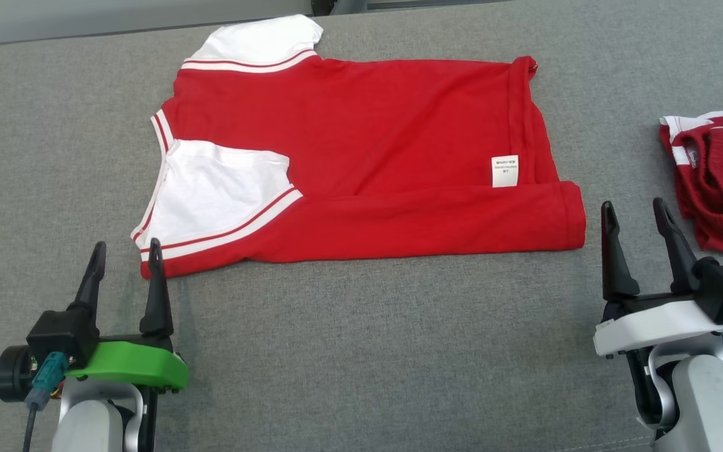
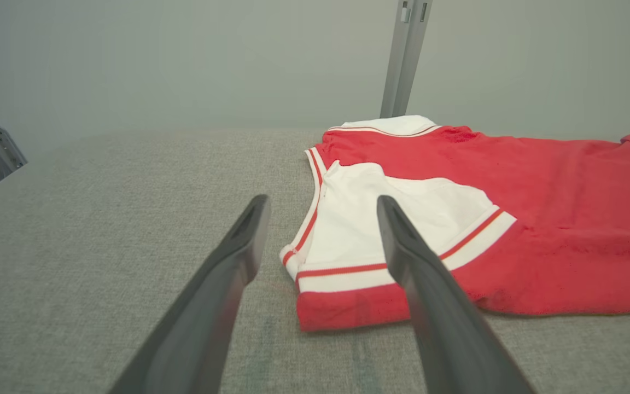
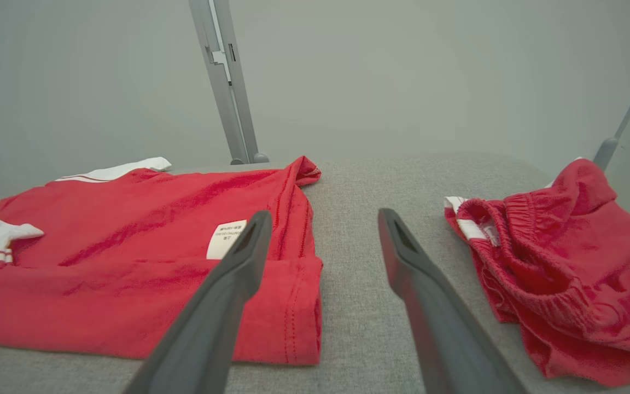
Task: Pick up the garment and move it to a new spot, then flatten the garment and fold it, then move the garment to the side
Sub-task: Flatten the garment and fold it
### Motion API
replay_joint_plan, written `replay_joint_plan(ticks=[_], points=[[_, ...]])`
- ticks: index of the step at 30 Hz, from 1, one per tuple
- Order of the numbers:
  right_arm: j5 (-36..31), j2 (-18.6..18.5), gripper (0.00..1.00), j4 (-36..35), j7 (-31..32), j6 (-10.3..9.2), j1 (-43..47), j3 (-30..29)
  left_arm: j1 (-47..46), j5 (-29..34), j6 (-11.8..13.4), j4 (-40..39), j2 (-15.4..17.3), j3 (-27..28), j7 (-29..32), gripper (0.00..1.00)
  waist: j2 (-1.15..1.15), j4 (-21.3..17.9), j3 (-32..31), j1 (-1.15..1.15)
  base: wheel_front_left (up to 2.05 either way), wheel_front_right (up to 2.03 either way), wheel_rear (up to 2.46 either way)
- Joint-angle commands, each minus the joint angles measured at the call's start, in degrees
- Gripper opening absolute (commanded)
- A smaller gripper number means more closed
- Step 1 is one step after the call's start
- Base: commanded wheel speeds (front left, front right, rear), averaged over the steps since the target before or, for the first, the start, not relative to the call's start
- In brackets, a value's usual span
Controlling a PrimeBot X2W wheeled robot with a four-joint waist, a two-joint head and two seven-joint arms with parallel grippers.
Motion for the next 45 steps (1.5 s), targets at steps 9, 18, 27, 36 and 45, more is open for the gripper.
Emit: replay_joint_plan(ticks=[9,18,27,36,45], points=[[2.5,-0.1,1.00,9.4,-0.3,-0.01,-3.0,4.0,-3.2,-4.4,-1.3,9.5,-0.1,-1.0,3.4,1.00,0.00,-0.2,4.0,0.00,0.00,0.00,0.00],[6.2,-1.4,1.00,16.1,-0.3,-0.01,-7.3,7.8,-6.7,-9.6,-2.0,14.7,0.2,-1.7,5.7,1.00,0.00,0.0,5.7,0.00,0.00,0.00,0.00],[9.1,-2.4,1.00,18.6,-0.2,-0.01,-9.0,10.6,-8.9,-12.7,-2.3,17.0,1.8,-4.2,7.3,0.68,0.00,-0.3,6.2,0.00,0.00,0.00,0.00],[11.4,-3.7,0.00,16.4,-0.1,-0.05,-8.4,11.3,-6.7,-14.9,-2.3,15.5,3.3,-5.8,6.7,0.00,0.00,0.1,5.6,0.00,0.00,0.00,0.00],[12.0,-6.5,0.00,7.9,0.7,-0.06,1.3,7.9,2.9,-15.7,-0.1,2.1,4.9,-5.4,9.5,0.00,0.00,2.3,3.0,0.00,0.00,0.00,0.00]])
